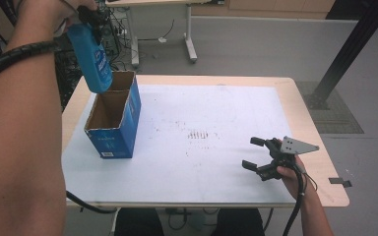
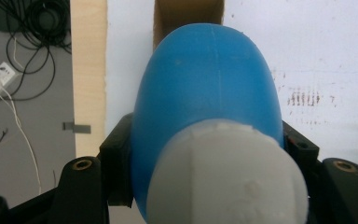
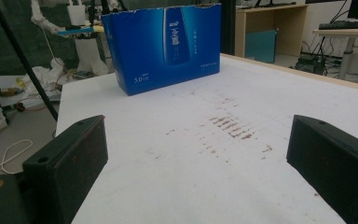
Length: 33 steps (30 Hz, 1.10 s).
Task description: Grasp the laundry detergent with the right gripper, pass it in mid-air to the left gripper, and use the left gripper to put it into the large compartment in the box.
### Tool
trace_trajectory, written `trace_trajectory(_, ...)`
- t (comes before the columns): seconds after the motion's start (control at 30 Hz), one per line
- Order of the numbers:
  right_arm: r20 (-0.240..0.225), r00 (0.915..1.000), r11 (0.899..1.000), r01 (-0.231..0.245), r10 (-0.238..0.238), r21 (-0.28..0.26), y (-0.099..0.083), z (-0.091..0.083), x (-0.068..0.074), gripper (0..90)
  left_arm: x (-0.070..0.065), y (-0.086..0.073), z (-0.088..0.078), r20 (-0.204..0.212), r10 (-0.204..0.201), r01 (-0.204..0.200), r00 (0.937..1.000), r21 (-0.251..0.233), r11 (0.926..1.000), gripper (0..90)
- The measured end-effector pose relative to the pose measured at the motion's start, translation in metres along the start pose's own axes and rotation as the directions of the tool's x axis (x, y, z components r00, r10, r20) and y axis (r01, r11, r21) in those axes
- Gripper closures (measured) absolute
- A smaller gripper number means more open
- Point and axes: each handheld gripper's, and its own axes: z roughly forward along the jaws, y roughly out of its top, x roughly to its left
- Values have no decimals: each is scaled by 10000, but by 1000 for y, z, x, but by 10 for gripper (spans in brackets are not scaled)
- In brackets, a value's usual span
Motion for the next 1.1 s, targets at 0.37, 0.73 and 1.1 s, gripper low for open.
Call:
trace_trajectory(0.37, 11, 10000, 10000, -19, 19, 26, -1, 1, 0, 44, 7, 3, 25, 58, -105, 102, 9999, 364, 9993, 375)
trace_trajectory(0.73, 12, 10000, 10000, -6, 6, -5, 0, 2, 1, 45, 5, 7, 45, 126, 0, -9, 9999, 728, 9973, 375)
trace_trajectory(1.1, 22, 10000, 10000, 37, -37, -56, 0, 2, 1, 45, 5, 10, 65, 190, 41, -61, 9998, 1059, 9944, 375)
